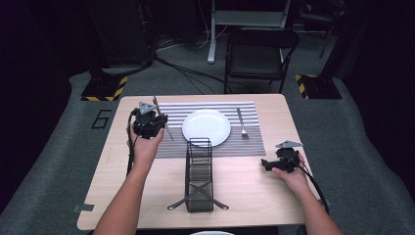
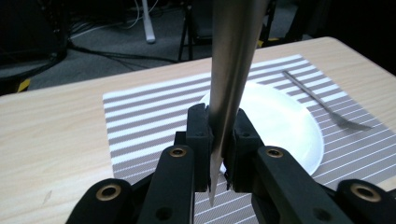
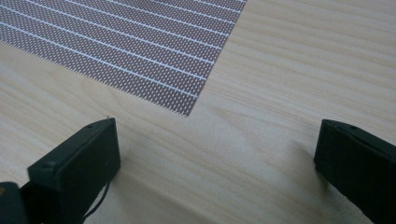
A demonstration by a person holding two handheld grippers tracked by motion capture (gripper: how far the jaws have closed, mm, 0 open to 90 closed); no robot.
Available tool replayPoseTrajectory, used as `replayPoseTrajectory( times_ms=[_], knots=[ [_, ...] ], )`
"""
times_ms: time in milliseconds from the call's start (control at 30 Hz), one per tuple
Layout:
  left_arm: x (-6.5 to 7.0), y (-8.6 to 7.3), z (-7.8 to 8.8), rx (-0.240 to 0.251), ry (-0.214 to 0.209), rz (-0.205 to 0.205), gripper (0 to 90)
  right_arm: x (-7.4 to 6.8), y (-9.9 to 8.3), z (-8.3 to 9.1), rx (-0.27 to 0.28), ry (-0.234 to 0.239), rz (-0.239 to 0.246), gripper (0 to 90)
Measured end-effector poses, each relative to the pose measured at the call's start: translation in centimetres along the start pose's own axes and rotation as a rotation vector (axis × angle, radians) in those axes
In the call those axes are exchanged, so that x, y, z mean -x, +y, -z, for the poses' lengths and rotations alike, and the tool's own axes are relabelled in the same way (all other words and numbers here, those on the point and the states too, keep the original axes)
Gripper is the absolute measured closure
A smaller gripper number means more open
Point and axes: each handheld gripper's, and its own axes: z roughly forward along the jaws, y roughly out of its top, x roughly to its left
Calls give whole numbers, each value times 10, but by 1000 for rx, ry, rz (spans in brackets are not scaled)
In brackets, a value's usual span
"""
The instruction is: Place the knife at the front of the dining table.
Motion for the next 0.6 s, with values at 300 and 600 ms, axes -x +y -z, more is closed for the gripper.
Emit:
replayPoseTrajectory(
  times_ms=[300, 600],
  knots=[
    [-11, -16, -14, -40, 45, 27, 818, 0, 0, 0, 0, 0, 1, 0],
    [-12, -24, -25, -89, 81, 19, 818, 0, 0, 0, -1, 2, 0, 0]
  ],
)
